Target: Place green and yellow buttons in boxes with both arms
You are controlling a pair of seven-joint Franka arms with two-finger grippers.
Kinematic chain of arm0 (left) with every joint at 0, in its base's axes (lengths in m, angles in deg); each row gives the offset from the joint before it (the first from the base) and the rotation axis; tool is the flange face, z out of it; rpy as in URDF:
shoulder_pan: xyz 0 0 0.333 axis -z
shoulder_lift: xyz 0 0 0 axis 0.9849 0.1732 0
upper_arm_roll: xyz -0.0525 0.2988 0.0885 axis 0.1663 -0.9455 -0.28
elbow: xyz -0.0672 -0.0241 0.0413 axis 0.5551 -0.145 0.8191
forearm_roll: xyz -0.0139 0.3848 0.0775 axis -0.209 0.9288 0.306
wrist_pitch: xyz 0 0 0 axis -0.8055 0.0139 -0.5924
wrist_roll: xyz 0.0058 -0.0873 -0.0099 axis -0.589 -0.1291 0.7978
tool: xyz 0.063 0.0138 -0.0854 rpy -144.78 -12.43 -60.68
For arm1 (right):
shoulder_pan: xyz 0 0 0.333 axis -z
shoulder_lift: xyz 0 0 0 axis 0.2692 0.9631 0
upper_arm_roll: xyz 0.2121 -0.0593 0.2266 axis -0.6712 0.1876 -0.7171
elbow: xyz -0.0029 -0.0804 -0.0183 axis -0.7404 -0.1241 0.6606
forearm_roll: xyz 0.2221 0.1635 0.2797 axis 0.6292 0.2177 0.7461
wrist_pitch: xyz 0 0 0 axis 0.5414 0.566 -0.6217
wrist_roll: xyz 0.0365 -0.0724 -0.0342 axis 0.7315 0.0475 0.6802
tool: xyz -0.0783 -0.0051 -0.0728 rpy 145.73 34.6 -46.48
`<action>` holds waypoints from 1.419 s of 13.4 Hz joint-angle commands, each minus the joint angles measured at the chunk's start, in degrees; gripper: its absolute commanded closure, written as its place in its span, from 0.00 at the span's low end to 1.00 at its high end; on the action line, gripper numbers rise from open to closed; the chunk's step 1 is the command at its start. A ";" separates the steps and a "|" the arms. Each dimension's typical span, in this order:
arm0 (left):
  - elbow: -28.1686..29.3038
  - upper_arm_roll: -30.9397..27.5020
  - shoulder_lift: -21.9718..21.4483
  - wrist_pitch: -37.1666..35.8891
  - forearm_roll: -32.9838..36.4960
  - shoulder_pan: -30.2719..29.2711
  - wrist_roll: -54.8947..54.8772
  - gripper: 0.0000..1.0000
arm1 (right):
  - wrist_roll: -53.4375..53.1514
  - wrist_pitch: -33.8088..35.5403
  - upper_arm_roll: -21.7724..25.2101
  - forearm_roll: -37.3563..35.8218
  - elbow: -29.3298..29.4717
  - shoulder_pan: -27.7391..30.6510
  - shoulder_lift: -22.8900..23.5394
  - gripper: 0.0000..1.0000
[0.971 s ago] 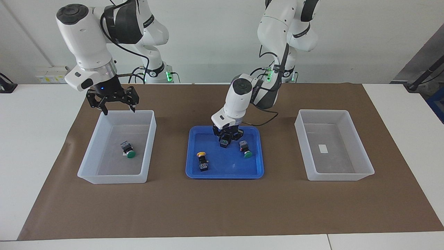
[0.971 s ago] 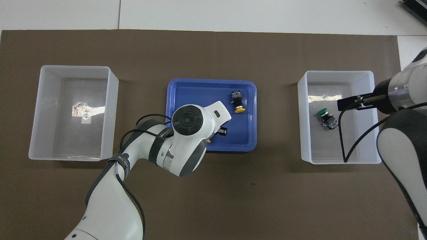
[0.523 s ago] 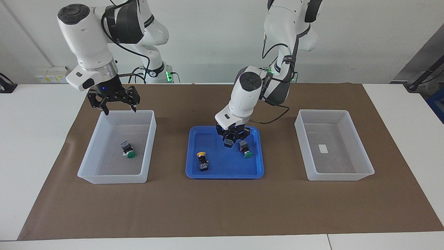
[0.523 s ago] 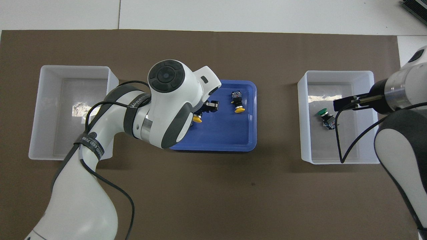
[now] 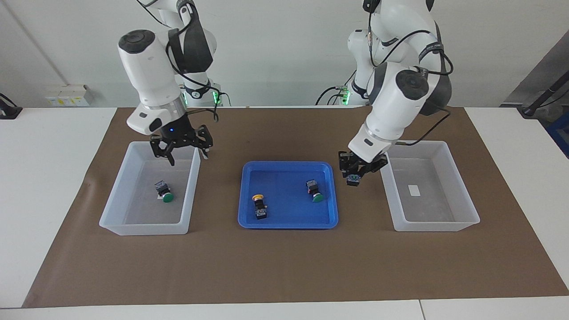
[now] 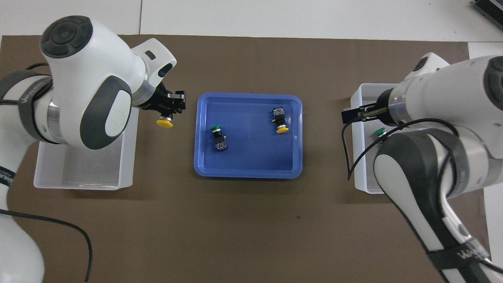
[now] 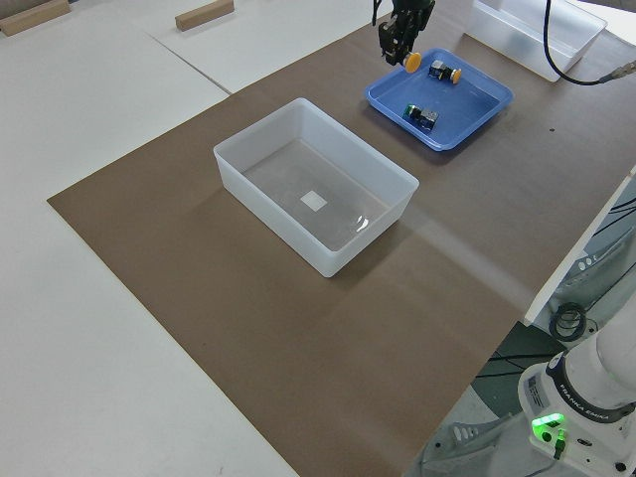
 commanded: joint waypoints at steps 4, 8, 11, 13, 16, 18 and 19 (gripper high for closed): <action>8.45 0.72 -4.16 0.82 0.82 -11.57 -12.62 1.00 | -18.64 -12.24 -0.36 -0.41 6.27 -14.66 12.60 0.00; 20.56 0.63 -8.20 11.78 0.91 -15.35 -16.25 1.00 | -23.76 -17.34 -0.27 -4.17 7.94 -22.23 18.49 0.00; 26.04 0.63 -9.35 16.03 0.91 -16.77 -18.09 1.00 | -30.09 -17.96 -0.36 -14.26 15.77 -24.98 27.20 0.00; 27.45 0.45 -8.92 17.87 0.91 -17.38 -18.88 1.00 | -30.46 -20.76 -0.45 -18.93 15.78 -25.24 29.14 0.00; 32.36 0.45 -8.56 24.19 0.91 -18.00 -20.11 1.00 | -30.19 -23.94 -0.45 -20.71 15.78 -25.50 30.28 0.00; 34.31 0.45 -8.48 26.31 0.91 -18.18 -20.55 1.00 | -30.02 -24.29 -0.45 -21.06 15.78 -25.77 30.64 0.00; 34.49 0.45 -7.78 27.02 0.91 -18.09 -20.55 1.00 | -29.76 -25.42 -0.45 -21.85 15.60 -25.68 30.64 0.00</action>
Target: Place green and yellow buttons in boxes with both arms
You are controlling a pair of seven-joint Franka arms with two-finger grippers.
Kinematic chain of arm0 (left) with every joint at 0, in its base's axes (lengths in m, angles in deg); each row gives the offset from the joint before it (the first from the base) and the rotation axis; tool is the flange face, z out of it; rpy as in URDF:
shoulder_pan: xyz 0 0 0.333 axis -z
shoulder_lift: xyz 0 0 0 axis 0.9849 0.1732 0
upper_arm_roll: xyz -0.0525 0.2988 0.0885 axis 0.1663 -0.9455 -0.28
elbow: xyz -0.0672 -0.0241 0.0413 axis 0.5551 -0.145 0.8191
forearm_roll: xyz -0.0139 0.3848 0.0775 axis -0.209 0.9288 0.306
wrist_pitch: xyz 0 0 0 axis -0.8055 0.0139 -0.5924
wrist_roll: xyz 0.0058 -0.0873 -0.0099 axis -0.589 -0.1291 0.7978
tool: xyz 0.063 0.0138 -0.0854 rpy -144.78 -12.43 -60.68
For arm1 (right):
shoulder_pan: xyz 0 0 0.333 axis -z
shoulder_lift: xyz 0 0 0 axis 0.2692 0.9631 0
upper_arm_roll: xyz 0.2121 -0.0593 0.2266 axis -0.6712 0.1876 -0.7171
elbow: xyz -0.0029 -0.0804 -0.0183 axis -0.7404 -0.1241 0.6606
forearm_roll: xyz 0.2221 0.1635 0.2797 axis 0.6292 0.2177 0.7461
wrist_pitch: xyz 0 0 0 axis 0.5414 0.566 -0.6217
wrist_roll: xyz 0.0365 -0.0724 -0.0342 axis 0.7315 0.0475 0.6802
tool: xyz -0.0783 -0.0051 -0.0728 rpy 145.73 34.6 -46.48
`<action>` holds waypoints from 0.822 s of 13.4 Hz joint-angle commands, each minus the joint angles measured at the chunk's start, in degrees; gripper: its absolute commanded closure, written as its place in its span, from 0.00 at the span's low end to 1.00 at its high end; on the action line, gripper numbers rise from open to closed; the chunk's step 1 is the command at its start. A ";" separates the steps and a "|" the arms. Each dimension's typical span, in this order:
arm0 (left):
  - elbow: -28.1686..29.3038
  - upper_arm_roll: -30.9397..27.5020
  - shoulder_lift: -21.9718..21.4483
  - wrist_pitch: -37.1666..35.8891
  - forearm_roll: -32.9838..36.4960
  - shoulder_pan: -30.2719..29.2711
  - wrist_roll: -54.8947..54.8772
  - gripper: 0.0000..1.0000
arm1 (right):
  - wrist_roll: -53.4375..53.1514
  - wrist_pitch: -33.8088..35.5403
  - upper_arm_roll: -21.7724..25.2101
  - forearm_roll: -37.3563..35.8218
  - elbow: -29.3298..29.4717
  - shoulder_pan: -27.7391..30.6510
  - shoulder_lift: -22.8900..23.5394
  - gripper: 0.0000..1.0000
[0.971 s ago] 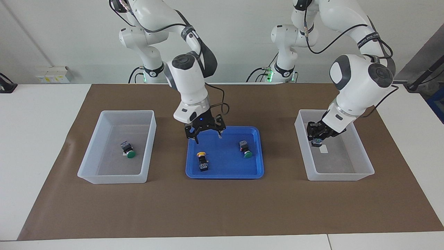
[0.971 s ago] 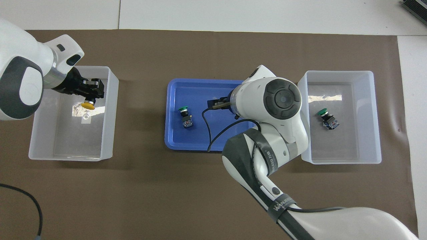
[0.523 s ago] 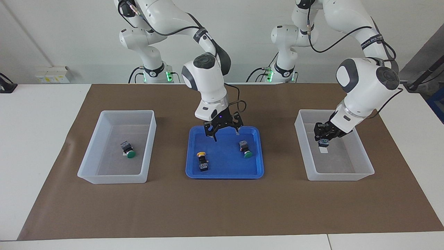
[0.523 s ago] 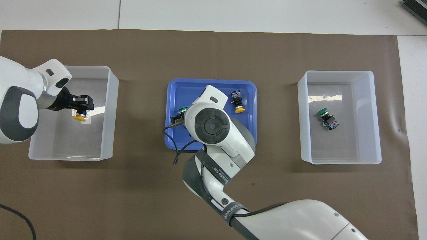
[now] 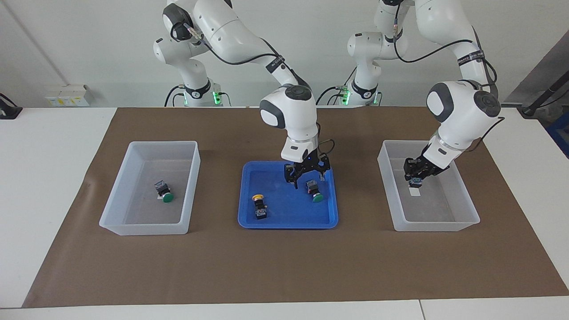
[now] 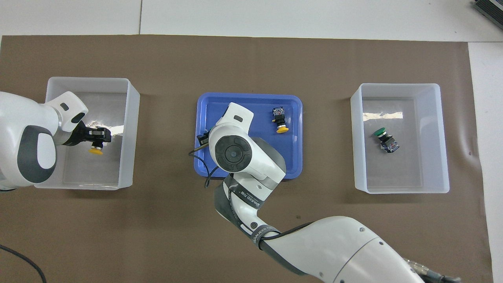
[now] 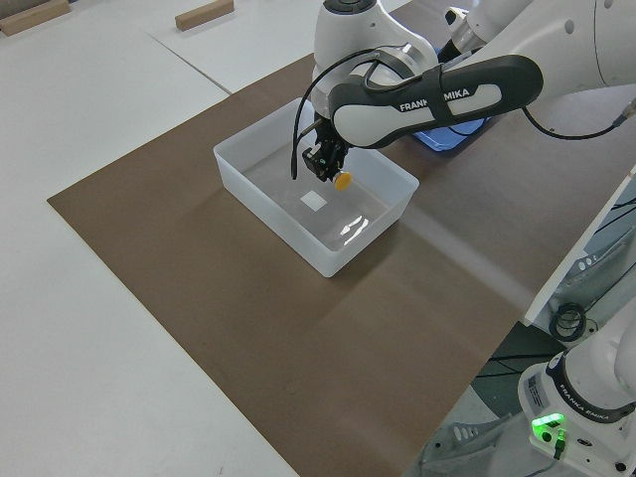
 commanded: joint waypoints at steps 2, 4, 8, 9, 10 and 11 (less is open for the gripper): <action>3.58 0.47 -0.24 5.18 0.68 -0.60 -0.86 1.00 | -0.04 -2.37 -0.24 -2.72 0.54 -0.09 1.00 0.00; 3.76 0.56 1.78 7.64 0.68 -0.51 -0.86 1.00 | 0.57 -2.46 -0.24 -2.81 0.19 0.08 1.09 0.00; 3.76 0.56 2.84 8.44 0.68 -0.43 -0.86 0.82 | 0.75 -5.69 -0.15 -3.43 -3.22 -0.09 0.92 0.18; 3.76 0.56 2.84 8.44 0.68 -0.43 -0.86 0.74 | 0.75 -6.06 -0.15 -3.60 -3.67 -0.09 0.92 0.28; 3.67 0.56 2.84 8.44 0.68 -0.43 -0.86 0.63 | 0.75 -5.97 -0.15 -3.60 -3.85 -0.27 0.92 0.45; 3.50 0.47 2.84 8.35 0.68 -0.43 -0.86 0.54 | 0.75 -5.71 -0.15 -3.60 -3.85 -0.27 0.83 0.63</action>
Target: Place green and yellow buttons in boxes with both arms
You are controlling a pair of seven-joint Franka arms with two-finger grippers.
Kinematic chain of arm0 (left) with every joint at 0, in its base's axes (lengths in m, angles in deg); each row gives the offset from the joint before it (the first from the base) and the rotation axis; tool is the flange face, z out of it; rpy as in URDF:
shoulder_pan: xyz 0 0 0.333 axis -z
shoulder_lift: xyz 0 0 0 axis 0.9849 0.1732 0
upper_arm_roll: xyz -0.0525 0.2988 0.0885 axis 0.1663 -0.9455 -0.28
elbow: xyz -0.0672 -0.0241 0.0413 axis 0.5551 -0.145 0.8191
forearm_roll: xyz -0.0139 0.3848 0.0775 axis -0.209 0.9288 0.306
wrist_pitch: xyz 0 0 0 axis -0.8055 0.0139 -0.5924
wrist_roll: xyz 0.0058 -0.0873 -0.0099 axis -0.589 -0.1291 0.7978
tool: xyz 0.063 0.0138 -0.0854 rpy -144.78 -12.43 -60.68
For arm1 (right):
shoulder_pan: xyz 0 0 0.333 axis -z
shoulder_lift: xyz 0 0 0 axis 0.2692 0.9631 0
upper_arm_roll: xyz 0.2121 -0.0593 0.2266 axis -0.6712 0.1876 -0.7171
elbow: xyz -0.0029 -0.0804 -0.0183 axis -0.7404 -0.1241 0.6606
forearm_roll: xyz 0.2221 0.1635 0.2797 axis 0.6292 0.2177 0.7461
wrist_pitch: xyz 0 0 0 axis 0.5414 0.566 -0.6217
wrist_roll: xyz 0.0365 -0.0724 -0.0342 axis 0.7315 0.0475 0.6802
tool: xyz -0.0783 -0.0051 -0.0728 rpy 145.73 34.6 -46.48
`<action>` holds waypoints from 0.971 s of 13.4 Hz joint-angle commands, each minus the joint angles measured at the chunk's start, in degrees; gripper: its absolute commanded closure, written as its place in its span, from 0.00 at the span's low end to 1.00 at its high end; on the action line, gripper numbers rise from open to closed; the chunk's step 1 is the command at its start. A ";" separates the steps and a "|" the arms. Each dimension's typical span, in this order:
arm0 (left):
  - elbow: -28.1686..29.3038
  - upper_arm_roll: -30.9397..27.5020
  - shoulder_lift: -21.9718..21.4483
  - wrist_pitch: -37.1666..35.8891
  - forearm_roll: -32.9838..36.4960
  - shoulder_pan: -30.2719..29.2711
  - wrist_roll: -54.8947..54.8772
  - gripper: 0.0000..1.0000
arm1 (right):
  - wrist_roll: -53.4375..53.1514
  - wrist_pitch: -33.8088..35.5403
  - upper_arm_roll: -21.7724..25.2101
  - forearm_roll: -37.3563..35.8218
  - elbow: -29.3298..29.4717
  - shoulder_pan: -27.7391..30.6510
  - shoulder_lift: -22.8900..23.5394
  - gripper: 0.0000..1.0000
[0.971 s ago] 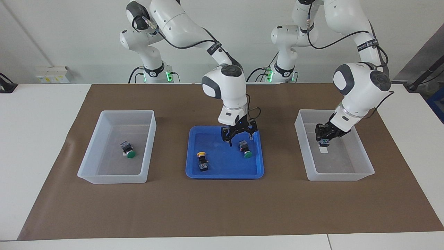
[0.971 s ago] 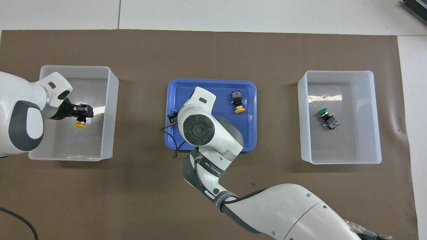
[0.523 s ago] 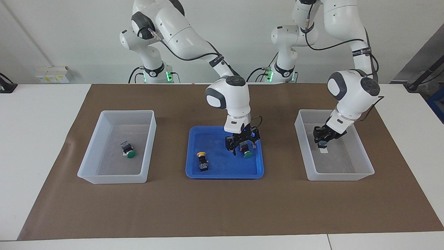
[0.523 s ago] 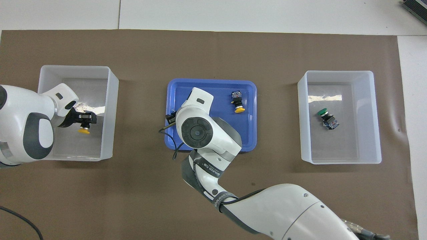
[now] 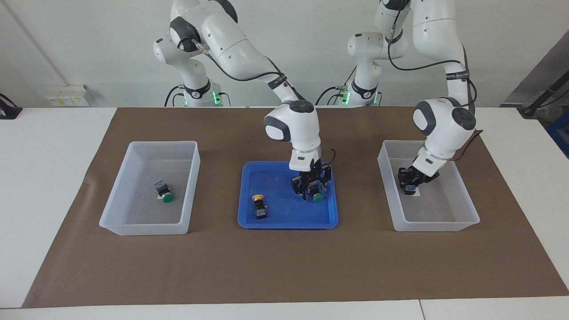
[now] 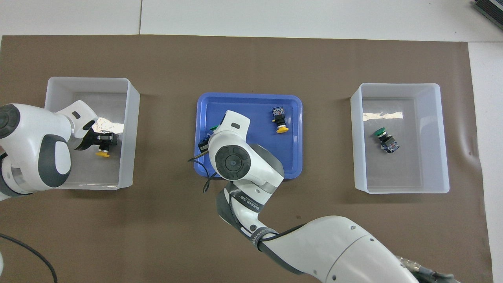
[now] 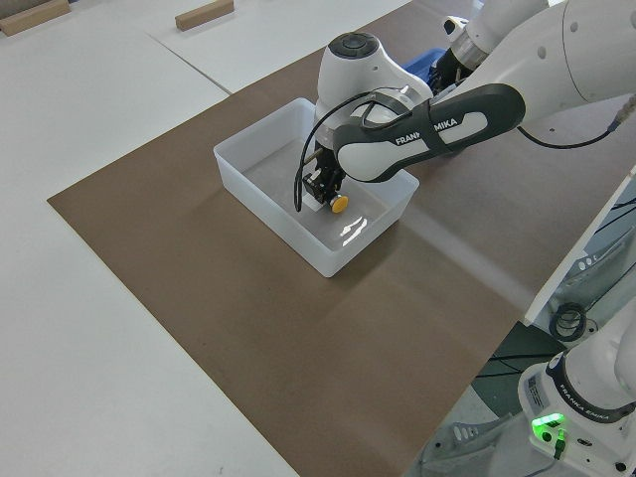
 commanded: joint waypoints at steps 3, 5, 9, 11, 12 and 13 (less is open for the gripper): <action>-1.43 0.04 0.30 -0.42 0.68 -0.25 -0.69 0.28 | -0.60 0.95 -0.15 -1.80 -0.54 0.17 -0.64 1.00; -5.54 0.03 0.39 -5.50 0.76 -0.60 -0.69 0.23 | -1.48 5.07 -0.24 -0.93 2.79 0.43 -0.99 1.00; -15.47 0.03 0.39 -18.23 3.65 -0.78 -0.69 0.21 | 1.05 16.47 -0.68 4.42 1.93 5.87 -10.99 1.00; -22.67 0.03 1.17 -26.67 5.07 -0.95 -0.69 0.20 | 4.48 22.29 -0.59 4.97 0.62 9.20 -16.18 1.00; -26.62 0.03 1.88 -30.27 5.07 -1.04 -0.60 0.20 | 7.19 24.06 -0.59 4.97 -0.09 11.31 -18.38 1.00; -29.70 0.03 2.41 -33.10 4.99 -0.87 -0.25 0.20 | 10.79 26.25 -0.59 5.05 -0.44 13.94 -20.23 1.00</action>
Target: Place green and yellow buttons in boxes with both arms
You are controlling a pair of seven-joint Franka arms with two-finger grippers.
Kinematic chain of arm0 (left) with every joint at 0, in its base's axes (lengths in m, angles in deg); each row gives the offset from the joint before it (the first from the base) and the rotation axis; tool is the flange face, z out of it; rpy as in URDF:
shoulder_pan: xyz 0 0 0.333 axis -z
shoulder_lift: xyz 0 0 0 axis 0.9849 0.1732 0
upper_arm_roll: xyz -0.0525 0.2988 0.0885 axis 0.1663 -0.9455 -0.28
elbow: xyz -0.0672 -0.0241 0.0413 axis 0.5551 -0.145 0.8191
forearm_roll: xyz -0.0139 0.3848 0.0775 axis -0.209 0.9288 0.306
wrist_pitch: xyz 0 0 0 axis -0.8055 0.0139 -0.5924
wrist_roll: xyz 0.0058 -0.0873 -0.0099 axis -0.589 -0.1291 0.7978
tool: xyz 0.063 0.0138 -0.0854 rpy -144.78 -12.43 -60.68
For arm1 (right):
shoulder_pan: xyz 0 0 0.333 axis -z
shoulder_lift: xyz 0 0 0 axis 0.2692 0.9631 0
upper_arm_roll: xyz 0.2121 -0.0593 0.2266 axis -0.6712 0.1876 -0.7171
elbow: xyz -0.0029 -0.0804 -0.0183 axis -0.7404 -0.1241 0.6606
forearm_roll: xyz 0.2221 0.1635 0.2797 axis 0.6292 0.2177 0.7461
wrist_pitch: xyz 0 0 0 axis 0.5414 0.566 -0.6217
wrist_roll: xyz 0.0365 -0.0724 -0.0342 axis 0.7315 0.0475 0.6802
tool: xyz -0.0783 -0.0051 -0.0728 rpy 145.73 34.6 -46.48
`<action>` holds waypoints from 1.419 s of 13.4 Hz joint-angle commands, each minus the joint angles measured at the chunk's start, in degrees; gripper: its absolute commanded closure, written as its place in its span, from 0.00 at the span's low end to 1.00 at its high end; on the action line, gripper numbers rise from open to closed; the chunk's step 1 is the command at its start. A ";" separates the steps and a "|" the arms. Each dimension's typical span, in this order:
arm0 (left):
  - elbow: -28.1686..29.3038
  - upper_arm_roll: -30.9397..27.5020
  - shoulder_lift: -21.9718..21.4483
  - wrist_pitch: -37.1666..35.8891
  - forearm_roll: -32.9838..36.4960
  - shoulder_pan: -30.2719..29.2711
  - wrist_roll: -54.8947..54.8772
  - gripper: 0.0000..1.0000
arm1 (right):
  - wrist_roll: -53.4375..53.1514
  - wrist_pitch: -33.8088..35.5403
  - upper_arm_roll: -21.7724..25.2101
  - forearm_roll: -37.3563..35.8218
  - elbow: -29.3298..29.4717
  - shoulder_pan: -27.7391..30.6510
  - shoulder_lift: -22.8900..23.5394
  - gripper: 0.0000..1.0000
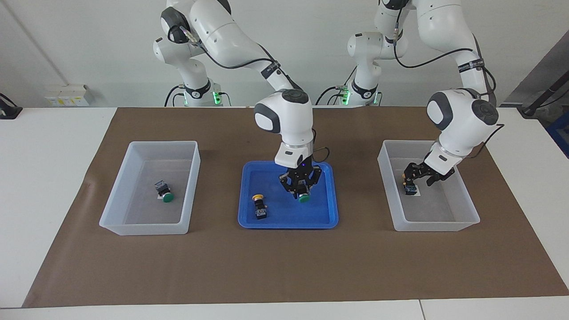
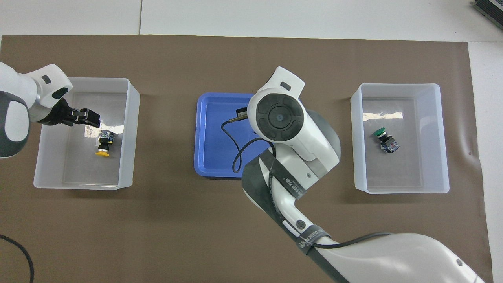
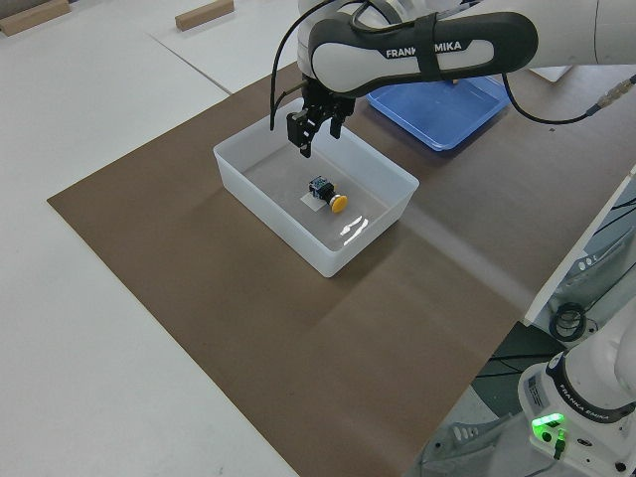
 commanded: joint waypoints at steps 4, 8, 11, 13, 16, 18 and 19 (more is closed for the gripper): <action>-10.48 0.56 3.61 -8.15 0.83 6.43 11.91 0.20 | 19.84 6.29 -0.92 1.66 -6.13 15.98 -6.53 1.00; -11.45 0.91 4.31 -3.51 -3.02 14.61 21.18 0.22 | 31.88 3.14 -0.92 1.74 -12.89 26.18 -8.63 1.00; -11.27 0.82 4.75 2.21 -5.85 20.24 28.28 0.24 | 39.89 -4.14 -0.92 1.75 -20.61 32.69 -9.69 1.00; -11.36 1.00 6.15 5.55 -6.03 22.71 31.02 0.24 | 41.49 -8.90 -0.92 1.75 -25.19 34.37 -10.04 1.00; -11.80 0.91 9.84 10.30 -7.60 27.45 36.28 0.26 | 42.46 -9.45 -0.92 1.75 -28.28 35.08 -9.87 0.88; -16.26 0.82 14.48 11.37 -7.61 30.09 39.28 0.26 | 42.72 -12.59 -0.92 1.75 -29.95 35.52 -9.43 0.82; -19.15 0.73 17.12 11.46 -7.44 31.23 41.38 0.26 | 42.81 -15.13 -0.92 1.75 -31.35 36.13 -9.25 0.79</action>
